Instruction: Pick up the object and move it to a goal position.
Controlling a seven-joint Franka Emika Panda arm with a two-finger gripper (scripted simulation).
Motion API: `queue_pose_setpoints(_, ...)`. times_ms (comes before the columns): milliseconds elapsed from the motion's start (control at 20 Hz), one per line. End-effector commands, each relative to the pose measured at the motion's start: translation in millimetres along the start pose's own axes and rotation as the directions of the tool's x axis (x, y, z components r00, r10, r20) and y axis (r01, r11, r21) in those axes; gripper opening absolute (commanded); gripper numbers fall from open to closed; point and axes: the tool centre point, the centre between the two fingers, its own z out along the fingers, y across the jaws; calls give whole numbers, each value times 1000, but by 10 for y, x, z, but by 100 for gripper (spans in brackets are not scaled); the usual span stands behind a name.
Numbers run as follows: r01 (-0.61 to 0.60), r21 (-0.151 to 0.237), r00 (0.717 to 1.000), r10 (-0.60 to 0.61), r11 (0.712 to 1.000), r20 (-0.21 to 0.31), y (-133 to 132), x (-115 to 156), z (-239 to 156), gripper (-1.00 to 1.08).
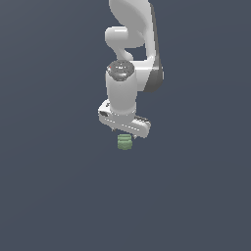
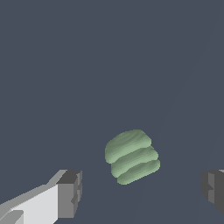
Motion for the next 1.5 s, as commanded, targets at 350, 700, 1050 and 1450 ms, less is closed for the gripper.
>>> queue_pose_setpoints(350, -255, 2, 967, 255, 967, -3, 1, -47, 156, 100)
queue_pose_setpoints(700, -433, 4, 901, 433, 901, -6, 9, -82, 266, 100)
queue_pose_setpoints(1050, -596, 7, 803, 596, 803, -10, 22, -117, 372, 100)
queue_pose_setpoints(1450, -755, 12, 655, 755, 656, -15, 45, -156, 487, 100)
